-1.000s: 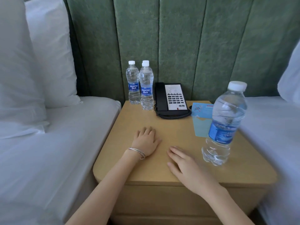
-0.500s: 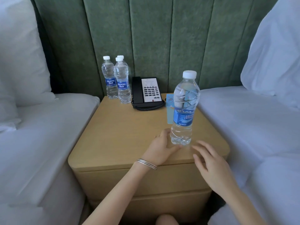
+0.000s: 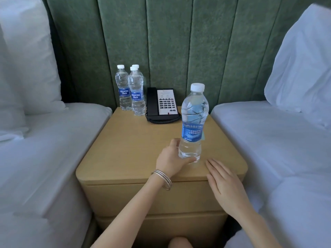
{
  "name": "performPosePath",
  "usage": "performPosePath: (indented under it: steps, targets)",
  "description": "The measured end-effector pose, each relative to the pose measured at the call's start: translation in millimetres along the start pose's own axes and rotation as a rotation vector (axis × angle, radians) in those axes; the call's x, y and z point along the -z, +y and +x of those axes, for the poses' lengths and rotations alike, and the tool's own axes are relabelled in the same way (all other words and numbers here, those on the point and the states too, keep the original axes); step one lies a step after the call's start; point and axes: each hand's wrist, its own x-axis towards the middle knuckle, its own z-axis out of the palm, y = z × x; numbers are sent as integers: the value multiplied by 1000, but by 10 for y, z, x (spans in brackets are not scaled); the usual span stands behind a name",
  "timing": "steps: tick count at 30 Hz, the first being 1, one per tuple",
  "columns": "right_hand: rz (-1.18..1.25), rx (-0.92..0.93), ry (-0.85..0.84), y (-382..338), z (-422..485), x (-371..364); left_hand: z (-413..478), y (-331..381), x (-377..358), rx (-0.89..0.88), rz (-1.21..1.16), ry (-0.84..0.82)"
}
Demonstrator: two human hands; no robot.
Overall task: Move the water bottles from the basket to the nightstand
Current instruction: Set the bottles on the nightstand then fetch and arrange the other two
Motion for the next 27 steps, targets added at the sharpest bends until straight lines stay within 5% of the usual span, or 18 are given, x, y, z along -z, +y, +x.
performPosePath:
  steps: [5,8,13,18,27]
  targets:
    - [115,9,30,-193,63,11,-52,-260,508,41,-37,-88]
    - [225,72,-97,-422,216,30,-74,-439,717,97,-60,-50]
    - [138,110,-220,-663,563,-57,-268,-541,676,147,-76,274]
    - [2,110,-230,-670,586,-150,-279,-373,424,166,151,524]
    - [-5,106,-190,-708,561,-116,62,-484,530,130,-266,329]
